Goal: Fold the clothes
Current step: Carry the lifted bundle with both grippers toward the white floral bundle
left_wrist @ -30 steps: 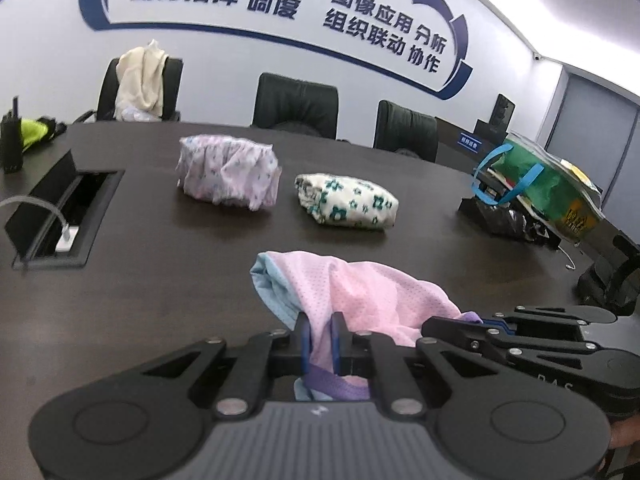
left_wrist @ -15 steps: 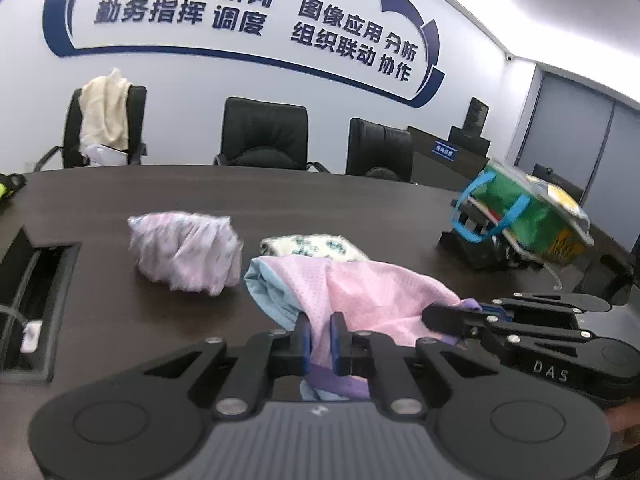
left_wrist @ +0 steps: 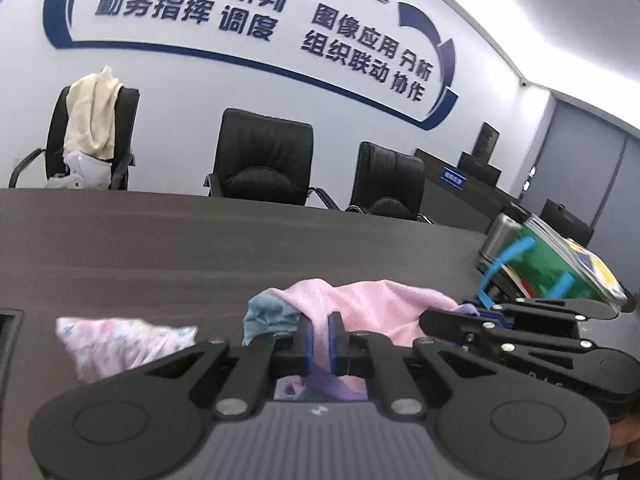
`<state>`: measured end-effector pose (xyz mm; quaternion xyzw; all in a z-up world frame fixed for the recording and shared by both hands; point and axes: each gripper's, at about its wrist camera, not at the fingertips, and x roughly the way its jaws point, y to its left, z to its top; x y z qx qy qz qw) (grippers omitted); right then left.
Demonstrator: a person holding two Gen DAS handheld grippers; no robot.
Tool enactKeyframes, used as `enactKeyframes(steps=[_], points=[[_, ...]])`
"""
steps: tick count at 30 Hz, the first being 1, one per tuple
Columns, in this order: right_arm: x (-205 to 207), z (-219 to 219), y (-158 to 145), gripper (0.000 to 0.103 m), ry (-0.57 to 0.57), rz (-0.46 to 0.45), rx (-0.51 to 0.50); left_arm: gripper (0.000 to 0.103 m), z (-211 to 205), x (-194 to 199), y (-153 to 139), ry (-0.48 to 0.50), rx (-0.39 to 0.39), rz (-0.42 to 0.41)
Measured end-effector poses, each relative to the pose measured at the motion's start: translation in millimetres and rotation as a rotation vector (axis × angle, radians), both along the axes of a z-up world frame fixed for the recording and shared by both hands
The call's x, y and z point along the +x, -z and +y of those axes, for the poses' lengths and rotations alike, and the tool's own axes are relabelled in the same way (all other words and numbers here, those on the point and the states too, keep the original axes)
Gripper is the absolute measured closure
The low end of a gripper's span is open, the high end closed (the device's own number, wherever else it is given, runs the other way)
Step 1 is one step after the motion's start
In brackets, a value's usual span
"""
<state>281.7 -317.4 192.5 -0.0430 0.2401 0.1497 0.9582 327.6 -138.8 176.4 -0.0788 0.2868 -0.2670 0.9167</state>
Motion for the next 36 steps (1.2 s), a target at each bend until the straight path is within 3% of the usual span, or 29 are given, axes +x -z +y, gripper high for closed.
enactKeyframes(steps=[7,13,16,18,19,20,21,23,25,27,28,34,35,36], points=[[83,-25,38,0.097,0.032,0.045,-0.021,0.097,-34,69,48,0.001,-0.004,0.046],[98,-55,101,0.098,0.072,0.151,0.003,0.096,-46,86,104,0.029,0.014,0.094],[95,-54,126,0.095,0.073,0.184,-0.001,0.086,-43,84,125,0.016,0.009,0.110],[90,-55,130,0.083,0.077,0.185,-0.002,0.079,-38,79,133,0.011,0.008,0.116],[86,-59,127,0.077,0.086,0.178,0.021,0.070,-33,76,133,0.001,-0.001,0.113],[82,-62,125,0.064,0.094,0.169,0.044,0.059,-27,74,132,-0.014,-0.020,0.123],[80,-66,123,0.063,0.099,0.156,0.070,0.057,-21,74,132,-0.024,-0.050,0.138],[82,-75,124,0.063,0.110,0.164,0.107,0.058,-14,72,132,-0.031,-0.103,0.158],[86,-80,133,0.064,0.124,0.208,0.145,0.058,-19,68,132,-0.026,-0.105,0.166],[84,-82,137,0.089,0.126,0.222,0.176,0.073,-27,64,133,-0.022,-0.095,0.158],[82,-82,138,0.090,0.125,0.218,0.189,0.090,-33,62,132,-0.026,-0.084,0.153],[75,-76,134,0.094,0.136,0.222,0.161,0.094,-38,52,126,-0.063,-0.024,0.113],[75,-74,135,0.092,0.141,0.227,0.144,0.090,-39,50,127,-0.070,-0.002,0.103],[74,-72,136,0.082,0.149,0.227,0.119,0.085,-40,48,129,-0.078,0.021,0.093]])
